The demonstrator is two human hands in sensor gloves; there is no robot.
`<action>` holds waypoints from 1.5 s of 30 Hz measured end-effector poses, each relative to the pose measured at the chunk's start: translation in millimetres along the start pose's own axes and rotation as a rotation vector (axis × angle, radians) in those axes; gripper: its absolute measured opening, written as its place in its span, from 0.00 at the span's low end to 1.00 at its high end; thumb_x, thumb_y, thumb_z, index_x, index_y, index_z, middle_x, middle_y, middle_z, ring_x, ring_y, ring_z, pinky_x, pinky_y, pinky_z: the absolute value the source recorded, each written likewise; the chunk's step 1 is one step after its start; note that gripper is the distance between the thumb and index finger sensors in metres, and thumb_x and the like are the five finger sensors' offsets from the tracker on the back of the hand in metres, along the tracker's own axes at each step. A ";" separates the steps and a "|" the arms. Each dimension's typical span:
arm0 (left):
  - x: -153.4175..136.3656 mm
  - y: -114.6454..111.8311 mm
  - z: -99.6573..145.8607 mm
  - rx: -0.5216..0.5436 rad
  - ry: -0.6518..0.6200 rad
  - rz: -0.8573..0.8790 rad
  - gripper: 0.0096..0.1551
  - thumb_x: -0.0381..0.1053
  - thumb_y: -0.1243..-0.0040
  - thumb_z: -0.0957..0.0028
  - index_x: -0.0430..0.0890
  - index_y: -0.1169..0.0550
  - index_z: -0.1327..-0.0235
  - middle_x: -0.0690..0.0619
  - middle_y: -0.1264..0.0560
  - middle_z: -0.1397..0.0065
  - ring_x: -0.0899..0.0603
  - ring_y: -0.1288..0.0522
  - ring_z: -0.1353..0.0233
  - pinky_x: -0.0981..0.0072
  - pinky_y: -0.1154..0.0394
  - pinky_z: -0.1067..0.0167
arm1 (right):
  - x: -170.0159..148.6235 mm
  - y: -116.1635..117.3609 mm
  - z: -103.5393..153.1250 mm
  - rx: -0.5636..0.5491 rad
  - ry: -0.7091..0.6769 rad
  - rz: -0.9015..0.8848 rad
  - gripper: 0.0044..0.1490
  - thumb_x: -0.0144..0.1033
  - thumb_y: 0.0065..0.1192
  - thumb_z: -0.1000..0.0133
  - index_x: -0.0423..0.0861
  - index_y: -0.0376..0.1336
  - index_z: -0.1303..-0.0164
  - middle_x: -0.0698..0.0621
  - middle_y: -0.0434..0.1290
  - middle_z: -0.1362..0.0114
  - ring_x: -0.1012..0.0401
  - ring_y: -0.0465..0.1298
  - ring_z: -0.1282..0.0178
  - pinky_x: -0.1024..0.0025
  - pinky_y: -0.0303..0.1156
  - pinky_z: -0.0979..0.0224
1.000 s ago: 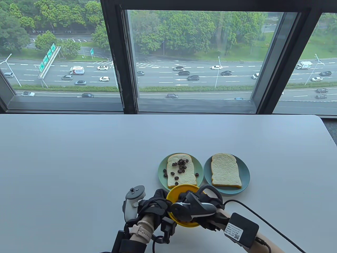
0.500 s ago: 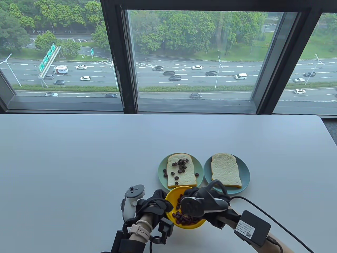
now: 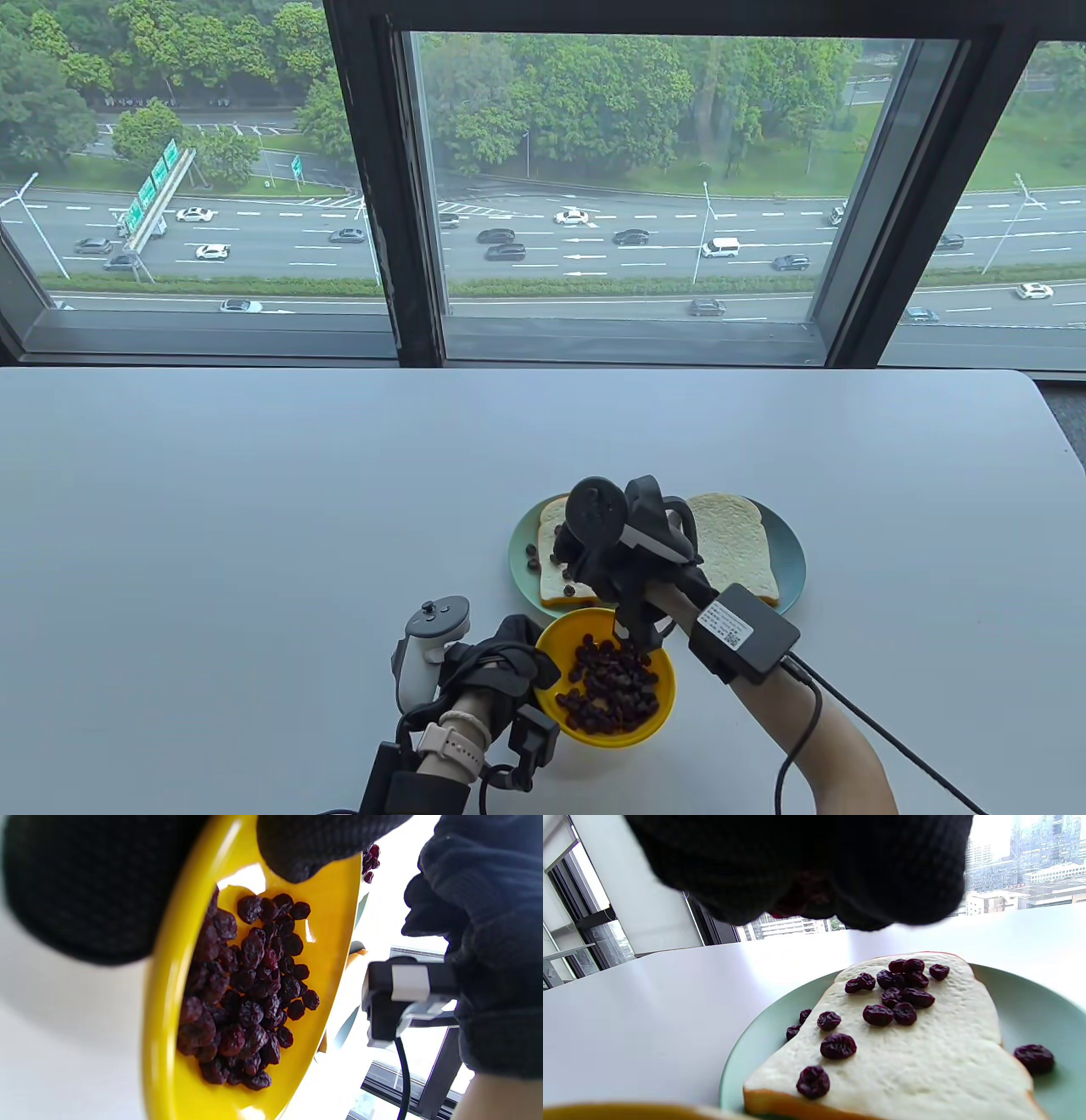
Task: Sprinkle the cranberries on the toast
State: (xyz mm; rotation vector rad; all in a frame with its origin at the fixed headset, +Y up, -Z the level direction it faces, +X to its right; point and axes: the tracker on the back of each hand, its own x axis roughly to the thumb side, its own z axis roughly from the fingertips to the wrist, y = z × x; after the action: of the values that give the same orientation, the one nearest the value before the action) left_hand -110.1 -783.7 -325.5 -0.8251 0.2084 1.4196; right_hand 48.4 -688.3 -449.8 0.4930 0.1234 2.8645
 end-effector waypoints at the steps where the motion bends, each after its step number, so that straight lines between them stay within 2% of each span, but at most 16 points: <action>1: 0.0 0.0 0.2 -0.001 0.001 -0.001 0.29 0.37 0.39 0.55 0.49 0.37 0.42 0.37 0.34 0.47 0.33 0.30 0.60 0.55 0.13 0.77 | -0.1 2.8 -6.6 0.002 0.015 0.006 0.19 0.40 0.71 0.63 0.62 0.69 0.62 0.57 0.73 0.44 0.59 0.80 0.54 0.85 0.86 0.62; 5: -0.8 1.6 1.0 -0.010 0.007 -0.012 0.29 0.38 0.39 0.55 0.49 0.37 0.42 0.37 0.34 0.47 0.33 0.30 0.60 0.55 0.13 0.77 | -1.7 20.4 -36.0 0.051 0.108 0.073 0.19 0.40 0.70 0.62 0.62 0.69 0.61 0.57 0.73 0.44 0.59 0.79 0.53 0.85 0.86 0.61; 9: -3.6 2.9 0.8 -0.009 0.019 -0.014 0.29 0.38 0.39 0.55 0.49 0.37 0.42 0.36 0.34 0.48 0.33 0.30 0.60 0.55 0.13 0.77 | -6.9 34.8 -45.7 0.065 0.176 0.109 0.19 0.40 0.70 0.61 0.62 0.69 0.61 0.56 0.73 0.44 0.59 0.80 0.54 0.85 0.85 0.62; 11: -3.7 3.2 0.3 -0.008 0.026 -0.029 0.29 0.38 0.39 0.55 0.49 0.37 0.42 0.36 0.34 0.48 0.33 0.30 0.60 0.55 0.13 0.77 | -9.6 39.4 -46.4 0.085 0.167 0.115 0.19 0.41 0.69 0.60 0.62 0.68 0.59 0.56 0.73 0.44 0.59 0.80 0.54 0.86 0.85 0.62; 14: -4.8 2.7 -0.8 -0.005 0.035 -0.041 0.29 0.38 0.39 0.55 0.49 0.37 0.42 0.36 0.34 0.48 0.33 0.30 0.60 0.55 0.13 0.77 | -12.0 41.9 -44.6 0.055 0.172 0.119 0.19 0.41 0.68 0.60 0.62 0.68 0.58 0.57 0.73 0.44 0.60 0.80 0.55 0.85 0.85 0.63; 19: -5.9 0.4 -1.7 -0.016 0.035 -0.035 0.29 0.38 0.39 0.55 0.49 0.37 0.42 0.36 0.34 0.47 0.33 0.30 0.60 0.55 0.13 0.77 | -10.7 40.5 -39.4 0.049 0.149 0.186 0.21 0.43 0.66 0.59 0.61 0.67 0.55 0.56 0.73 0.43 0.62 0.82 0.58 0.83 0.85 0.66; 26: -6.4 -0.3 -1.9 -0.018 0.030 -0.041 0.29 0.38 0.39 0.55 0.49 0.37 0.42 0.36 0.34 0.47 0.33 0.30 0.60 0.55 0.13 0.77 | -11.5 32.8 -26.9 0.032 0.116 0.160 0.23 0.45 0.63 0.57 0.58 0.68 0.51 0.53 0.74 0.42 0.61 0.82 0.59 0.80 0.85 0.66; 30: -6.2 0.7 -2.3 -0.013 0.024 -0.043 0.29 0.38 0.39 0.55 0.49 0.37 0.42 0.36 0.34 0.47 0.33 0.30 0.60 0.55 0.13 0.77 | -15.7 22.1 -13.9 -0.004 0.096 0.171 0.24 0.45 0.62 0.57 0.57 0.68 0.50 0.52 0.73 0.41 0.60 0.83 0.57 0.79 0.85 0.65; 35: -6.0 1.8 -2.7 -0.008 0.018 -0.037 0.29 0.38 0.39 0.55 0.49 0.37 0.42 0.36 0.34 0.47 0.33 0.30 0.60 0.55 0.13 0.77 | -17.7 8.7 14.9 0.008 0.039 0.103 0.26 0.46 0.61 0.56 0.56 0.67 0.48 0.50 0.73 0.40 0.59 0.82 0.55 0.78 0.85 0.62; 41: -6.1 1.2 -2.3 0.005 0.013 -0.028 0.29 0.38 0.39 0.55 0.49 0.37 0.42 0.36 0.34 0.47 0.33 0.30 0.60 0.55 0.13 0.77 | -10.3 -7.7 62.8 0.036 -0.121 0.046 0.32 0.51 0.60 0.56 0.55 0.63 0.41 0.48 0.69 0.35 0.57 0.81 0.49 0.75 0.85 0.54; 45: -5.6 0.6 -2.9 0.014 0.002 -0.019 0.29 0.38 0.39 0.55 0.49 0.37 0.42 0.37 0.34 0.47 0.33 0.30 0.60 0.55 0.13 0.76 | -2.3 -7.1 98.7 0.121 -0.231 -0.002 0.39 0.54 0.59 0.57 0.53 0.58 0.35 0.46 0.65 0.32 0.54 0.78 0.42 0.72 0.84 0.48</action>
State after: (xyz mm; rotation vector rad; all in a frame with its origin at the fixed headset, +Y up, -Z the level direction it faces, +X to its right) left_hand -110.7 -789.9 -324.5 -0.8150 0.2116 1.3980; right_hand 85.4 -677.7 -358.7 0.8415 0.2567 2.7841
